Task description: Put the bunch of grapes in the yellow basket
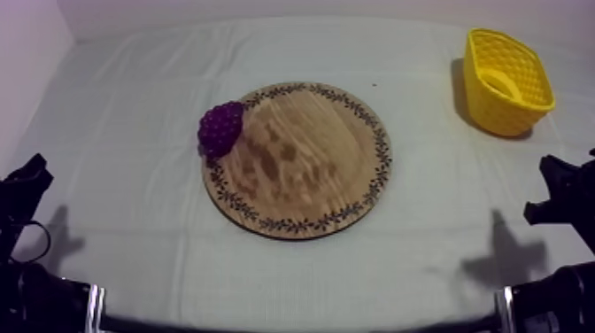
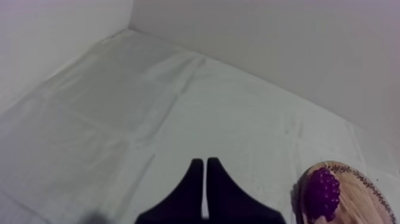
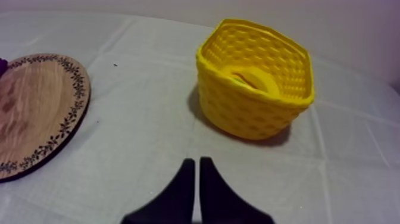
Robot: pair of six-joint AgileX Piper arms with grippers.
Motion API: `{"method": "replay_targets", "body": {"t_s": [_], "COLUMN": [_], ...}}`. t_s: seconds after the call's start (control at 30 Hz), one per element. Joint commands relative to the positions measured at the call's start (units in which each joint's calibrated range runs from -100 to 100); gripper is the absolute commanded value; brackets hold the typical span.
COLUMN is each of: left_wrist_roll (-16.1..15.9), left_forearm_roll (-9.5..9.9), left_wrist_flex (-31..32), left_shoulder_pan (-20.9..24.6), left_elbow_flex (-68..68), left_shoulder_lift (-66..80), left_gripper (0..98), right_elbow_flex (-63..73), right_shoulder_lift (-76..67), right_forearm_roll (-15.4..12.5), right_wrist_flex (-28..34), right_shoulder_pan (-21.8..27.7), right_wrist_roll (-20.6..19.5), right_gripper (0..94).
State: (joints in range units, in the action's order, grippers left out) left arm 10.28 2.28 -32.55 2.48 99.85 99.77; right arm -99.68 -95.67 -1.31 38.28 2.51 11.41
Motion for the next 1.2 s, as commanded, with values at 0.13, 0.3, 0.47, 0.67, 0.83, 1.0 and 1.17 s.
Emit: {"method": "replay_targets", "body": {"t_s": [0.13,0.3,0.47,0.67,0.83,1.0,1.17], "left_wrist_roll": [0.00,0.00,-0.01,-0.01,0.00,0.00,0.00], "left_forearm_roll": [-0.01,-0.01,-0.01,-0.01,-0.01,-0.01,-0.01], "left_wrist_flex": [-0.03,-0.03,-0.03,-0.03,-0.03,-0.03,-0.03], "left_shoulder_pan": [0.01,0.01,0.01,0.01,0.01,0.01,0.01], "left_elbow_flex": [0.04,0.04,0.04,0.04,0.04,0.04,0.04], "left_shoulder_lift": [-0.03,-0.03,-0.03,-0.03,-0.03,-0.03,-0.03], "left_gripper": [0.0,0.0,0.0,0.0,0.0,0.0,0.0], "right_elbow_flex": [0.01,0.01,1.16,12.44,27.26,43.09,57.31], "right_shoulder_lift": [-0.01,-0.01,1.87,8.80,17.46,28.89,41.50], "right_forearm_roll": [0.01,0.01,1.93,2.04,-1.24,-4.02,-6.05], "right_wrist_flex": [-0.05,-0.09,0.97,5.65,11.28,18.34,26.19], "right_shoulder_pan": [0.02,-0.03,-0.89,-1.87,-2.08,-2.69,-4.39], "right_wrist_roll": [1.60,2.25,1.13,-1.27,-1.66,-2.40,-3.75], "right_gripper": [0.5,0.5,0.4,0.4,0.4,0.4,0.4]}}
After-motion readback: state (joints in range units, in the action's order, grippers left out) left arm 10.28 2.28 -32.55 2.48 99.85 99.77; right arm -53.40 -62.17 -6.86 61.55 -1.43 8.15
